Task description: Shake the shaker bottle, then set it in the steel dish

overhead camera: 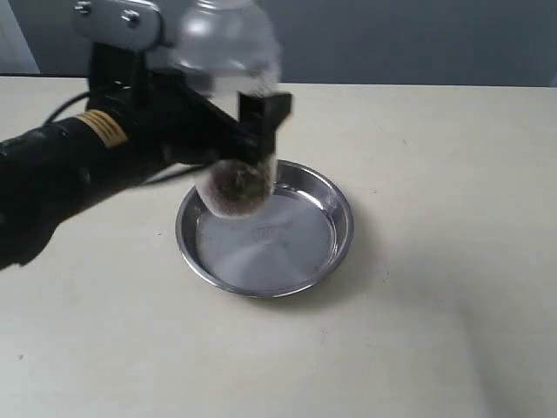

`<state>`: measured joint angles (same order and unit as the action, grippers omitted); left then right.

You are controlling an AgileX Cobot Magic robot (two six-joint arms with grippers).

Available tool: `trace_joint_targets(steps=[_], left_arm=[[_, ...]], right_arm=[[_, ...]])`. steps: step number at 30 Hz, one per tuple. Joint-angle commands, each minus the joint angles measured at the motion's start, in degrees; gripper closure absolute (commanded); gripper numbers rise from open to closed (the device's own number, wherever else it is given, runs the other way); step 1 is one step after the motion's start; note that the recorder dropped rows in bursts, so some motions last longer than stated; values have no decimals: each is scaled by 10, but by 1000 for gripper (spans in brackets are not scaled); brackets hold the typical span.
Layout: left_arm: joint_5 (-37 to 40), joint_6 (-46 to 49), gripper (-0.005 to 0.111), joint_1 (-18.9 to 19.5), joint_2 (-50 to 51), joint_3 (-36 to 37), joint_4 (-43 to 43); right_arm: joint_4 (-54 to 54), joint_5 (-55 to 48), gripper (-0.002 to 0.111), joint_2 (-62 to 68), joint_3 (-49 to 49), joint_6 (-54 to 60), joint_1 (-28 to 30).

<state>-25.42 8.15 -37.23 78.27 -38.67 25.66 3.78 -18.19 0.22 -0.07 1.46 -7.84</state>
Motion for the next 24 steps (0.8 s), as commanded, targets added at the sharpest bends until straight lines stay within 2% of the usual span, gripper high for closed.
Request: trace_joint_targets(steps=[1, 2, 3, 5, 6, 7, 8, 9, 10, 11, 12, 13, 15, 17, 19, 22, 23, 24], left_arm=[[-29, 11, 107, -3, 14, 5, -81], [-74, 23, 107, 14, 22, 9, 92], [-68, 12, 106, 14, 27, 9, 137], [3, -5, 107, -17, 17, 4, -215], [-27, 23, 107, -3, 21, 5, -80], [-63, 41, 107, 15, 28, 5, 91], [-72, 30, 107, 19, 34, 3, 161], [-19, 33, 106, 8, 31, -2, 19], [29, 8, 107, -12, 25, -6, -209], [4, -6, 107, -15, 15, -11, -214], [-54, 25, 107, -8, -5, -23, -94], [-101, 58, 107, -5, -48, -49, -53], [-79, 46, 107, -5, -56, -43, -40], [-54, 13, 107, -5, 12, -13, -27], [-64, -38, 107, -9, 23, -21, -67], [-97, -49, 107, -24, -57, -73, -222], [-66, -35, 107, -23, -80, -88, -221], [-22, -20, 107, -19, -65, -79, -160]], right_arm=[[-1, 7, 109, -2, 1, 0, -2], [-1, 7, 109, -2, 1, 0, -2], [-1, 7, 109, -2, 1, 0, -2], [-1, 7, 109, -2, 1, 0, -2], [-1, 7, 109, -2, 1, 0, -2], [-1, 7, 109, -2, 1, 0, -2], [-1, 7, 109, -2, 1, 0, -2], [-1, 7, 109, -2, 1, 0, -2], [-1, 7, 109, -2, 1, 0, -2], [-1, 7, 109, -2, 1, 0, -2], [-1, 7, 109, -2, 1, 0, -2], [-1, 7, 109, -2, 1, 0, -2], [-1, 7, 109, -2, 1, 0, -2], [-1, 7, 109, -2, 1, 0, -2], [-1, 7, 109, -2, 1, 0, -2], [-1, 7, 109, -2, 1, 0, -2], [-1, 7, 109, -2, 1, 0, -2], [-1, 7, 109, -2, 1, 0, -2]])
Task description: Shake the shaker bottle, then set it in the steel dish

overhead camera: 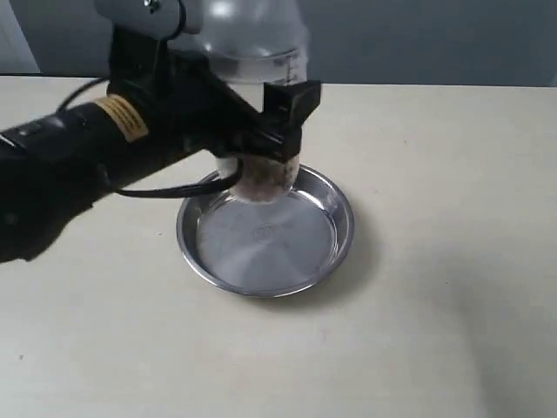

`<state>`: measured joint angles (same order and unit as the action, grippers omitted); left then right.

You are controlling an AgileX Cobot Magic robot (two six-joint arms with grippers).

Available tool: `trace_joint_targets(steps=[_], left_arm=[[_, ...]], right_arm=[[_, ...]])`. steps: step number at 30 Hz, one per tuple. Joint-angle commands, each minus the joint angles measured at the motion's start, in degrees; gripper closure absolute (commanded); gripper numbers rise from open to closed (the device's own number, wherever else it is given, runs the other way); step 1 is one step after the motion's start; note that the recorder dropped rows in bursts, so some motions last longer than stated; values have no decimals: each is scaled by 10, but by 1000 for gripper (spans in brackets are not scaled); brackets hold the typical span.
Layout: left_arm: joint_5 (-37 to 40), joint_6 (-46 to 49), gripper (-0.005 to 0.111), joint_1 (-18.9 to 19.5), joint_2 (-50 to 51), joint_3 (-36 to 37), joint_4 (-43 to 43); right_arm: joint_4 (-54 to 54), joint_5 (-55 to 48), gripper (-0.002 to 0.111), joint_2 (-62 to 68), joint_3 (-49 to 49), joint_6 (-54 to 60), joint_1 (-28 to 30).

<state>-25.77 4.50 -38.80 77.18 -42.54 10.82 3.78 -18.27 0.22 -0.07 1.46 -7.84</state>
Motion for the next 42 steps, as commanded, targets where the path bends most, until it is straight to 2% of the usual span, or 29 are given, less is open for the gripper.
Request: trace_joint_targets(steps=[1, 3, 4, 7, 9, 10, 12, 14, 15, 18, 19, 21, 24, 26, 30, 32, 34, 36, 39, 41, 42], left_arm=[[4, 24, 107, 0, -34, -26, 25], [-6, 8, 107, 3, 38, 18, 72], [-21, -24, 107, 3, 56, 25, 66], [-87, -85, 107, 3, 18, 7, -43], [-98, -91, 107, 3, -38, -16, -114], [-87, -78, 107, 3, -46, -15, -108], [-63, -45, 107, 5, -2, 20, -23], [-71, -45, 107, 4, 59, 50, 49], [-86, -60, 107, 3, 68, 54, 49], [-187, -85, 107, -9, 19, 38, -64], [-196, -81, 107, -9, -4, 25, -93], [-139, -45, 107, -9, -25, 7, -71], [-30, -21, 107, -7, 30, 32, 30], [-46, -29, 107, -7, 62, 45, 34], [-109, -27, 107, -7, -29, 8, -51], [-87, -23, 107, -7, -38, 9, -27], [-44, -19, 107, -7, 5, 37, 20], [-70, -51, 107, -7, 31, 50, 44], [-154, -54, 107, -7, -42, 16, -86], [-96, -19, 107, -7, -79, -12, -88], [-31, 6, 107, -7, -75, -10, -43]], right_arm=[[-1, 8, 109, -2, 1, 0, -2], [-1, 8, 109, -2, 1, 0, -2], [-1, 8, 109, -2, 1, 0, -2], [-1, 8, 109, -2, 1, 0, -2], [-1, 8, 109, -2, 1, 0, -2], [-1, 8, 109, -2, 1, 0, -2], [-1, 8, 109, -2, 1, 0, -2], [-1, 8, 109, -2, 1, 0, -2], [-1, 8, 109, -2, 1, 0, -2], [-1, 8, 109, -2, 1, 0, -2], [-1, 8, 109, -2, 1, 0, -2], [-1, 8, 109, -2, 1, 0, -2], [-1, 8, 109, -2, 1, 0, -2], [-1, 8, 109, -2, 1, 0, -2], [-1, 8, 109, -2, 1, 0, -2], [-1, 8, 109, -2, 1, 0, -2], [-1, 8, 109, -2, 1, 0, -2], [-1, 8, 109, -2, 1, 0, -2], [-1, 8, 109, -2, 1, 0, -2], [-1, 8, 109, -2, 1, 0, -2], [-1, 8, 109, -2, 1, 0, -2]])
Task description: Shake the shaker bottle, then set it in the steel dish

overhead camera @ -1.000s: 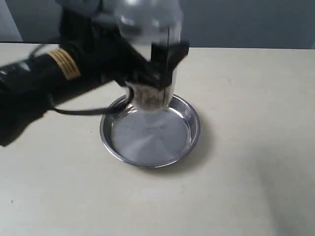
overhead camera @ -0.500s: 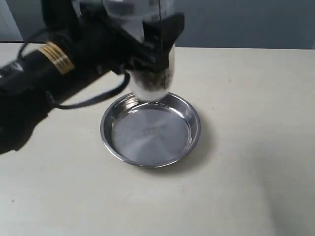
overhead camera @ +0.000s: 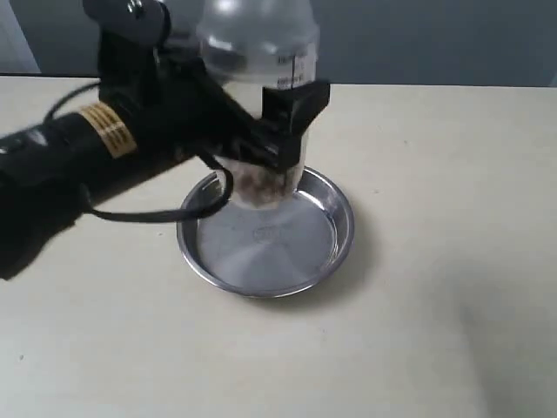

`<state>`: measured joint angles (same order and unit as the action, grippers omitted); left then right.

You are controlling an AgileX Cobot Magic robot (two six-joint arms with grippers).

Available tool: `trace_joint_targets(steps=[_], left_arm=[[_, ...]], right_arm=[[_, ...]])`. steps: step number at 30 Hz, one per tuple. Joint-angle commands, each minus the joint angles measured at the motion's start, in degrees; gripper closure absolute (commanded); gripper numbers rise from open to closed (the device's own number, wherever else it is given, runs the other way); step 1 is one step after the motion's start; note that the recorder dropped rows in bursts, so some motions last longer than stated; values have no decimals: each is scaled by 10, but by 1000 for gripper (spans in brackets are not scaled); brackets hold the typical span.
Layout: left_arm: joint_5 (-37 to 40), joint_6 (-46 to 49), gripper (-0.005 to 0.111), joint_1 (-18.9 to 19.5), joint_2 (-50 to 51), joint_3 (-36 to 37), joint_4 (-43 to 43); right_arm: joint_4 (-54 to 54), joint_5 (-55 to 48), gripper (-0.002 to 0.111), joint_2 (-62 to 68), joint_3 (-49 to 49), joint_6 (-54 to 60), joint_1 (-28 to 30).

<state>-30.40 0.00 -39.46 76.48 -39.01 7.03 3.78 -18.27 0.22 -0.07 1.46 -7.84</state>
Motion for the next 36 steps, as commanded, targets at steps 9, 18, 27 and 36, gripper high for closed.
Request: trace_joint_targets(steps=[9, 18, 27, 36], left_arm=[[4, 84, 107, -22, -52, -13, 61], [65, 121, 107, -11, -24, -6, 112], [6, 68, 107, -15, 41, -8, 122], [47, 142, 107, -30, 72, -33, 176]], right_arm=[[-1, 8, 109, -2, 1, 0, -2], [-1, 8, 109, -2, 1, 0, -2], [-1, 8, 109, -2, 1, 0, -2], [-1, 8, 109, -2, 1, 0, -2]])
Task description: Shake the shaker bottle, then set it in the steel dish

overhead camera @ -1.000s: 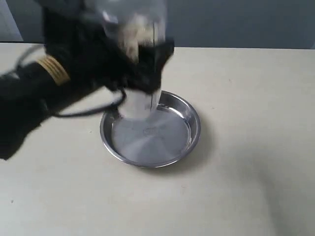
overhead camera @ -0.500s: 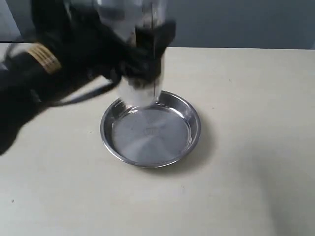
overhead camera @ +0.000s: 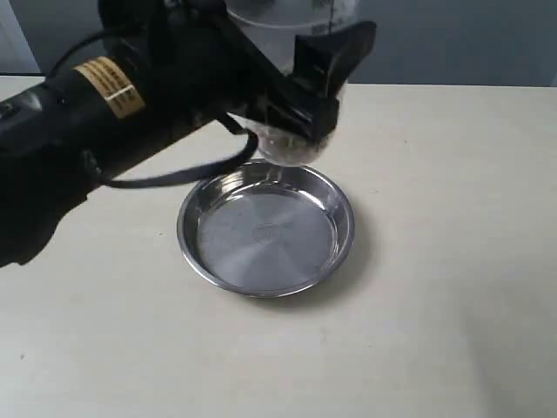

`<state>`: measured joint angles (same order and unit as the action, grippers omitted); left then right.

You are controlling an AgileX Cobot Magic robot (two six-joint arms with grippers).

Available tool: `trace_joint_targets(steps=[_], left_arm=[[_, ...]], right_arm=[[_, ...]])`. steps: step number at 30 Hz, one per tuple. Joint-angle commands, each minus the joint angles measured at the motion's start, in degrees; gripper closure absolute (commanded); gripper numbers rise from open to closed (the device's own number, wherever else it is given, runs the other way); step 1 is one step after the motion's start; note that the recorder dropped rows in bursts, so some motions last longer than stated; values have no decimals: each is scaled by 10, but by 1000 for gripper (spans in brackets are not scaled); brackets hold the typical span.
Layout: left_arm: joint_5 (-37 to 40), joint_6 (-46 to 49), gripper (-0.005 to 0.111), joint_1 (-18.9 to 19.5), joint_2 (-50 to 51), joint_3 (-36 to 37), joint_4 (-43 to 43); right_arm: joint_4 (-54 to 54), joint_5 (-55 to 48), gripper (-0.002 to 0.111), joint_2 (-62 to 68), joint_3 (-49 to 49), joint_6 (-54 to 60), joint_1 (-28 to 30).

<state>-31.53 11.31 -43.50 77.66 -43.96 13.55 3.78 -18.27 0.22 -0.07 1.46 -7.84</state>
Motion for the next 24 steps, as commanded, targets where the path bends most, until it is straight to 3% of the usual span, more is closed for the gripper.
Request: trace_joint_targets(steps=[1, 4, 6, 8, 10, 15, 20, 23, 24], left_arm=[[33, 23, 107, 4, 49, 5, 83], [-45, 21, 107, -20, -13, -36, -18], [-6, 31, 107, -19, -19, -34, 20], [61, 69, 107, -2, 25, -1, 124], [71, 72, 107, 5, 63, 19, 177], [8, 80, 107, -4, -27, -23, 58], [59, 98, 107, 20, 43, 47, 221], [28, 106, 107, 5, -34, 8, 99], [-6, 196, 107, 18, -61, 4, 157]], right_arm=[[-1, 8, 109, -2, 1, 0, -2], [-1, 8, 109, -2, 1, 0, -2], [-1, 8, 109, -2, 1, 0, -2], [-1, 8, 109, -2, 1, 0, -2], [-1, 8, 109, -2, 1, 0, -2], [-1, 8, 109, -2, 1, 0, -2], [-1, 8, 109, -2, 1, 0, -2], [-1, 8, 109, -2, 1, 0, -2], [-1, 8, 109, -2, 1, 0, -2]])
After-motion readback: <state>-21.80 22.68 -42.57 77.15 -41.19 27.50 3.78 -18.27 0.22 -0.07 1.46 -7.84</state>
